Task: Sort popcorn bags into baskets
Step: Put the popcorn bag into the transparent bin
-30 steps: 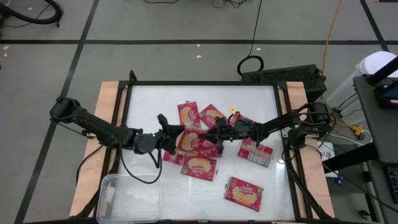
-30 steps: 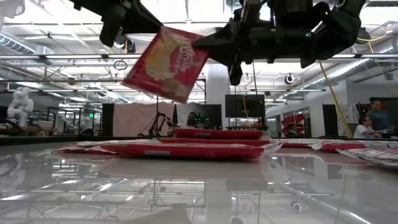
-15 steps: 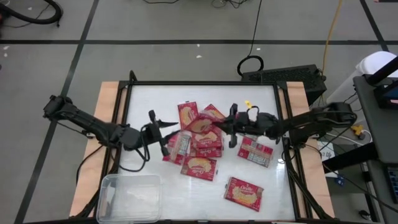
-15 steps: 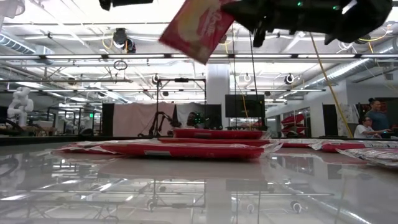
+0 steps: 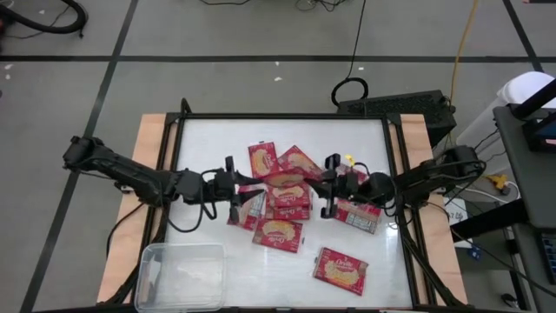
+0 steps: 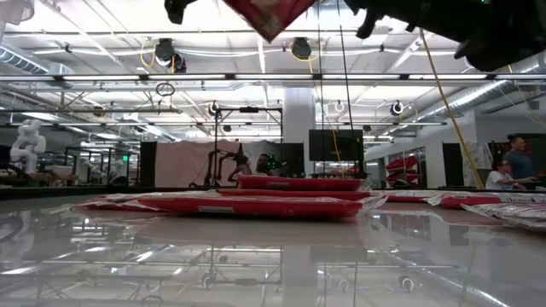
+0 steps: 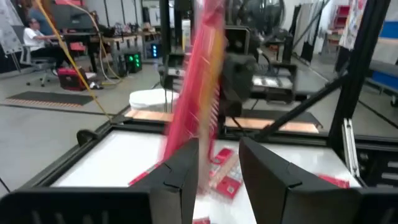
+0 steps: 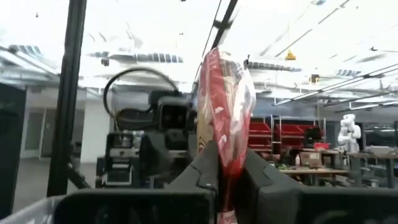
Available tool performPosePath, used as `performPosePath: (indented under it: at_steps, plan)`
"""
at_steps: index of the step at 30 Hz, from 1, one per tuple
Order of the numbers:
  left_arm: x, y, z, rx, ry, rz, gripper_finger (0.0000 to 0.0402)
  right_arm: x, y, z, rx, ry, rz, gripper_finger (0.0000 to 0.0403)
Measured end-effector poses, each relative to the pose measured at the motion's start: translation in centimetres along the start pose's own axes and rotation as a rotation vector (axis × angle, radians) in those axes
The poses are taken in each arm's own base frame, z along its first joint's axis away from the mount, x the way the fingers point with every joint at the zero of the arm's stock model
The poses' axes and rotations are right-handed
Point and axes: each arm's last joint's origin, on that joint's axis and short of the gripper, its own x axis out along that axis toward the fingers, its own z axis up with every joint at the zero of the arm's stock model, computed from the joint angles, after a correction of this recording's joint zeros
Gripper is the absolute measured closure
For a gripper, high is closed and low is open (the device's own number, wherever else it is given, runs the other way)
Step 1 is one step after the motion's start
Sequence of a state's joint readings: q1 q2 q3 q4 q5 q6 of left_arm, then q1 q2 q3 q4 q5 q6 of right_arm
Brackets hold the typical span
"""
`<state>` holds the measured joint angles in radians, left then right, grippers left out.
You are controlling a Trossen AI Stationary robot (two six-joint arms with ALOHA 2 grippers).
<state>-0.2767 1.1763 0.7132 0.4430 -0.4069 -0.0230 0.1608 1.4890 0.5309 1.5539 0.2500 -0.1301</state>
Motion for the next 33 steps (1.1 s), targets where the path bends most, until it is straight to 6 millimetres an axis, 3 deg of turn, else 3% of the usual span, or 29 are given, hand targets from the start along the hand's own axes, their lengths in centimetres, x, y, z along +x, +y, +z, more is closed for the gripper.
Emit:
performPosePath:
  at_steps: [7, 12, 17, 23, 27, 33]
  plan:
    - [0.9, 0.3, -0.7, 0.024, 0.013, 0.021, 0.0284, 1.6, 0.4, 0.1, -0.026, -0.033, -0.015, 0.0394]
    - [-0.7, 0.4, 0.6, 0.048, 0.000, -0.002, 0.0284, 1.6, 0.2, 1.1, -0.050, -0.071, -0.020, 0.0393]
    - [-2.4, 1.4, 1.2, 0.075, 0.055, 0.008, 0.0284, 2.0, 0.5, 1.6, -0.049, -0.109, 0.086, 0.0393]
    - [-2.2, 1.5, 2.0, 0.127, -0.026, -0.140, 0.0281, 2.9, 0.9, 2.1, -0.055, -0.150, 0.125, 0.0393]
    - [-1.6, 1.3, 2.0, 0.127, -0.066, -0.164, 0.0255, 3.0, 0.9, 2.3, -0.054, -0.159, 0.124, 0.0392]
    - [-0.6, 0.8, 2.3, 0.101, -0.184, -0.166, 0.0179, 3.0, 0.9, 2.2, -0.052, -0.152, 0.125, 0.0392]
